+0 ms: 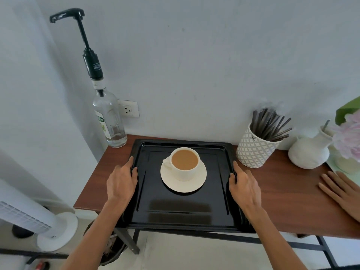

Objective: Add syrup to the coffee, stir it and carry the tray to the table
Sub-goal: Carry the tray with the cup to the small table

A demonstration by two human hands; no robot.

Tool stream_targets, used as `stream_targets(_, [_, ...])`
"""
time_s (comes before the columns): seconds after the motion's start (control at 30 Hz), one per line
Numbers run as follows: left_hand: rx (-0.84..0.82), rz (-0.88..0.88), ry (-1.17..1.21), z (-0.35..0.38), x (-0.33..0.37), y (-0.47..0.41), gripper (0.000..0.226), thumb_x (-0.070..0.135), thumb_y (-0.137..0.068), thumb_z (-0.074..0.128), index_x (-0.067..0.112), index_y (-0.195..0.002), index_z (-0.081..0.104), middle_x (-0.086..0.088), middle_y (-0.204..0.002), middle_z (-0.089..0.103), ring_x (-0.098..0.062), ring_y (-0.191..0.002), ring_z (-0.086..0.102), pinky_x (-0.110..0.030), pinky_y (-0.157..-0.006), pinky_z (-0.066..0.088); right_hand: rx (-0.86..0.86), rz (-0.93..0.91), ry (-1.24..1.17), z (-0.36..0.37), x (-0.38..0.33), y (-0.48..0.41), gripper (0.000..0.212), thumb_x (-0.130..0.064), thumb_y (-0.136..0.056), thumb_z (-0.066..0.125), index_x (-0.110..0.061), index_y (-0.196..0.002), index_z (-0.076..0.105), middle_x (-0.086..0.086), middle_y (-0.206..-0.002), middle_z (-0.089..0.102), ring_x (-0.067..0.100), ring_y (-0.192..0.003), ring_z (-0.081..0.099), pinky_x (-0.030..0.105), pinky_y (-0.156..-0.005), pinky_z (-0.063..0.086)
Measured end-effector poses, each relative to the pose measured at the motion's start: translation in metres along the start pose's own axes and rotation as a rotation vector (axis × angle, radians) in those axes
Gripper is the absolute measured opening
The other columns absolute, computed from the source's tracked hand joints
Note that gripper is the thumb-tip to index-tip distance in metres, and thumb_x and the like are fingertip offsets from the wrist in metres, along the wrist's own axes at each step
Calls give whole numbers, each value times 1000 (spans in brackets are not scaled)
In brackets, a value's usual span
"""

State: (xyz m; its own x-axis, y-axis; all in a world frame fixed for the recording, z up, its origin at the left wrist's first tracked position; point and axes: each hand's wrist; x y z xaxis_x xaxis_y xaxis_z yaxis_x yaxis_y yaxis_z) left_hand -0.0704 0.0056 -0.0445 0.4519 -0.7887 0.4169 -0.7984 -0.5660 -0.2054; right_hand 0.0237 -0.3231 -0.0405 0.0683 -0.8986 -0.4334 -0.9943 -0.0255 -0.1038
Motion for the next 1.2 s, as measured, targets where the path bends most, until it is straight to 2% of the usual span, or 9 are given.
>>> stream_targets(0.23, [65, -57, 26, -10, -6, 31, 44, 24, -101, 58, 15, -144, 59, -23, -93, 76, -42, -90, 71, -47, -72, 57, -30, -72, -22, -10, 3, 4, 55, -23, -104, 51, -22, -158, 38, 15, -106, 63, 36, -99, 66, 43, -78, 51])
stream_targets(0.37, [113, -93, 49, -22, -15, 52, 42, 21, -100, 60, 12, -141, 61, -22, -84, 76, -43, -83, 71, -48, -70, 58, -47, -143, -30, -12, -2, 7, 56, -22, -104, 52, -20, -158, 39, 11, -96, 58, 36, -95, 65, 43, -76, 51])
stream_targets(0.53, [155, -151, 44, -40, -31, 82, 43, 21, -100, 59, 11, -142, 59, -22, -83, 76, -42, -82, 71, -48, -70, 59, -94, -216, -46, -9, -14, 16, 55, -23, -104, 51, -22, -158, 39, 9, -94, 56, 35, -95, 64, 40, -76, 48])
stream_targets(0.63, [207, -199, 45, -52, -44, 102, 43, 19, -100, 60, 10, -141, 60, -25, -92, 78, -43, -86, 72, -49, -74, 60, -114, -279, -64, -4, -25, 22, 55, -23, -104, 51, -22, -158, 38, 8, -92, 55, 30, -87, 60, 38, -71, 44])
stream_targets(0.73, [258, -259, 27, -65, -57, 123, 42, 19, -99, 61, 6, -140, 62, -26, -96, 78, -43, -90, 72, -48, -77, 57, -134, -345, -78, 3, -40, 29, 55, -24, -105, 51, -24, -158, 38, 7, -90, 55, 22, -80, 49, 35, -69, 42])
stream_targets(0.93, [334, -403, -28, -93, -88, 166, 41, 21, -99, 62, 6, -138, 63, -26, -106, 77, -43, -97, 72, -51, -77, 59, -206, -487, -109, 15, -80, 48, 55, -25, -105, 48, -25, -159, 37, 9, -93, 59, 24, -79, 52, 36, -68, 45])
stream_targets(1.2, [446, -550, -75, -134, -140, 219, 42, 22, -99, 60, 10, -139, 63, -22, -102, 79, -42, -92, 72, -44, -72, 55, -273, -671, -165, 35, -147, 85, 55, -22, -104, 49, -20, -158, 38, 10, -90, 58, 25, -80, 52, 37, -69, 45])
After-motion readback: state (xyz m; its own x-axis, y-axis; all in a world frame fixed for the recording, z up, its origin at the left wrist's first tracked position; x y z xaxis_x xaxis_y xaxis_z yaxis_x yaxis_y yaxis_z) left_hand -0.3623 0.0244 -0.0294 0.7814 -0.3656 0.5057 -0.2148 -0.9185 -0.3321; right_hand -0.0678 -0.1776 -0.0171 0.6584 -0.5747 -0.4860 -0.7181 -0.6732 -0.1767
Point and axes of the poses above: each hand's wrist, its own y-axis away from the middle knuckle, its own z-axis out of the palm, x = y × z
